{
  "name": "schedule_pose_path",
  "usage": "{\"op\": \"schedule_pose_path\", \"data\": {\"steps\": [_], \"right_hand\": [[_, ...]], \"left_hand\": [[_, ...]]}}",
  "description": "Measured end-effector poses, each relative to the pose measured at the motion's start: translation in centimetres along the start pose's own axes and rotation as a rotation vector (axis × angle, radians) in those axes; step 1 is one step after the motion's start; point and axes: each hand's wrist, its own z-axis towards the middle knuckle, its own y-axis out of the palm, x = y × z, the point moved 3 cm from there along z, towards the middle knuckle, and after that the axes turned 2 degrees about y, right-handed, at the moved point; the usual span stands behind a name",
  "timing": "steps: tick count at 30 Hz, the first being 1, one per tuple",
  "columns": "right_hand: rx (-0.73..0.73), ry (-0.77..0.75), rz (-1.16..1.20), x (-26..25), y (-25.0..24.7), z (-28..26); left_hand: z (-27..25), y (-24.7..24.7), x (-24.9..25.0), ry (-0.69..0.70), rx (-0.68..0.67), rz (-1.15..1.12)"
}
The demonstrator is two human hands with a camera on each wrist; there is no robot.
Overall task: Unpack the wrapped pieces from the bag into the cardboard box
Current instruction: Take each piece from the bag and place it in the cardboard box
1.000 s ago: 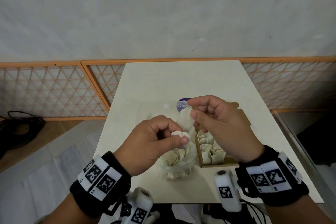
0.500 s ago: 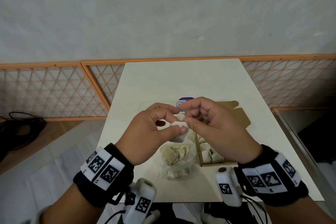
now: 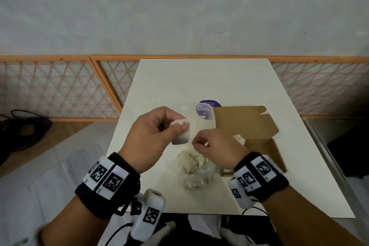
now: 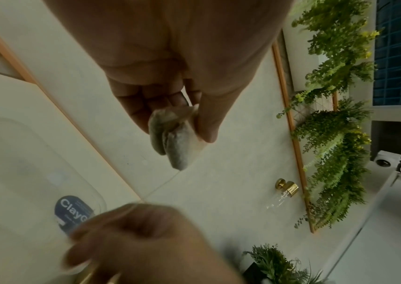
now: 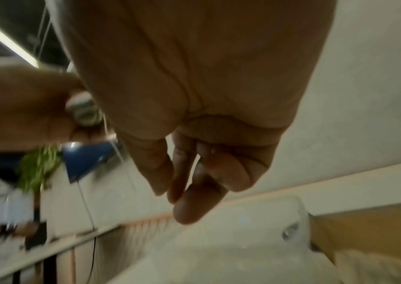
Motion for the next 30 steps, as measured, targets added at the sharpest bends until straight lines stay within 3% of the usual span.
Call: {"op": "schedule_pose_path", "data": {"steps": [6, 11, 15, 19, 26, 30], "right_hand": [[-0.160, 0.105, -0.308, 0.7, 6.7, 1.7], [-0.123, 0.115, -0.345, 2.2, 9.2, 1.9], [-0.041, 0.078, -0.280, 2.5, 8.2, 1.5], [0.079, 0.045, 0.021, 1.8, 5.2, -0.2], [0.098, 0.235, 0.935, -0.2, -0.4, -2.9], [0.083, 0.159, 1.081, -1.3, -2.1, -3.4]], "left_hand": [[-0.4, 0.3, -0.9, -0.037, -0.038, 0.024], [-0.8, 0.6, -1.6, -0.067, -0.074, 0.029], [-0.6, 0.3, -1.6, -0.068, -0.072, 0.059], [-0.3, -0.3, -1.8, -0.072, -0.055, 0.088], [-0.2, -0.9, -1.7, -0.120, -0.032, 0.120], [0.2, -0.1, -1.7, -0.153, -0.049, 0.092]]}}
